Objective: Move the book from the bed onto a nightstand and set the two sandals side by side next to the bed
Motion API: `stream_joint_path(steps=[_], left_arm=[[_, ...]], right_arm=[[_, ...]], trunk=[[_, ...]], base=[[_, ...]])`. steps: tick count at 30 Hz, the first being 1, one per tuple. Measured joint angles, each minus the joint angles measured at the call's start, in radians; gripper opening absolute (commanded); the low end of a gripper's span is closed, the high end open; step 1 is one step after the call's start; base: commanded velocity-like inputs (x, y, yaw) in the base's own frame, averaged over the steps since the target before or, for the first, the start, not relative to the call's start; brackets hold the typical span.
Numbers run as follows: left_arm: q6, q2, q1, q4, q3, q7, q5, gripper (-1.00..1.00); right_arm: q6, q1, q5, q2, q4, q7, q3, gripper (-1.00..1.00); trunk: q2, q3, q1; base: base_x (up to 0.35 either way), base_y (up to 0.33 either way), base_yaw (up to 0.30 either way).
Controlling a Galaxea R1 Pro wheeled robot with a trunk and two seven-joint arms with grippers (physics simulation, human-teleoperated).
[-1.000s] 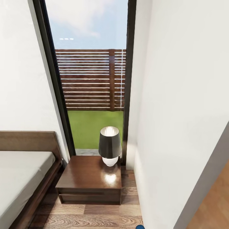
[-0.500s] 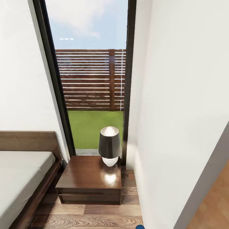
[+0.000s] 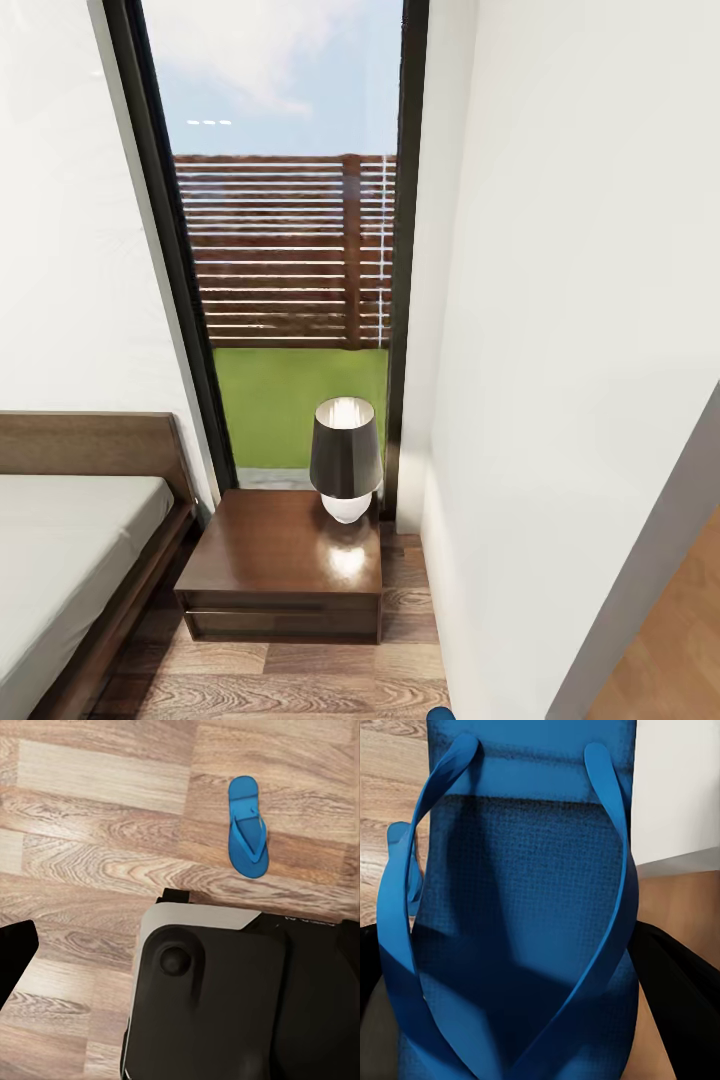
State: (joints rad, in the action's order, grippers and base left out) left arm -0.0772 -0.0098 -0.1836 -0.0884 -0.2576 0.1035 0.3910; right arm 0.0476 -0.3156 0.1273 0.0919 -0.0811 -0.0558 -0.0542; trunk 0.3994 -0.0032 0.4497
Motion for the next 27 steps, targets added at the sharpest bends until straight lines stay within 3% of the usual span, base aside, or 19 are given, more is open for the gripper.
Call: stream_joint_path(steps=[13, 27], left_arm=[[0.003, -0.001, -0.002, -0.038, 0.001, -0.003, -0.003, 1.0], [-0.017, 0.002, -0.002, -0.047, 0.001, -0.05, -0.004, 1.0]], right_arm=[[0.001, 0.0, -0.001, 0.002, 0.0, -0.001, -0.001, -1.0], [0.001, 0.0, -0.002, 0.007, -0.001, -0.001, -0.001, -1.0]], trunk=[[0.0, 0.0, 0.0], [0.0, 0.0, 0.0]], base=[[0.0, 0.0, 0.0], [0.0, 0.0, 0.016]])
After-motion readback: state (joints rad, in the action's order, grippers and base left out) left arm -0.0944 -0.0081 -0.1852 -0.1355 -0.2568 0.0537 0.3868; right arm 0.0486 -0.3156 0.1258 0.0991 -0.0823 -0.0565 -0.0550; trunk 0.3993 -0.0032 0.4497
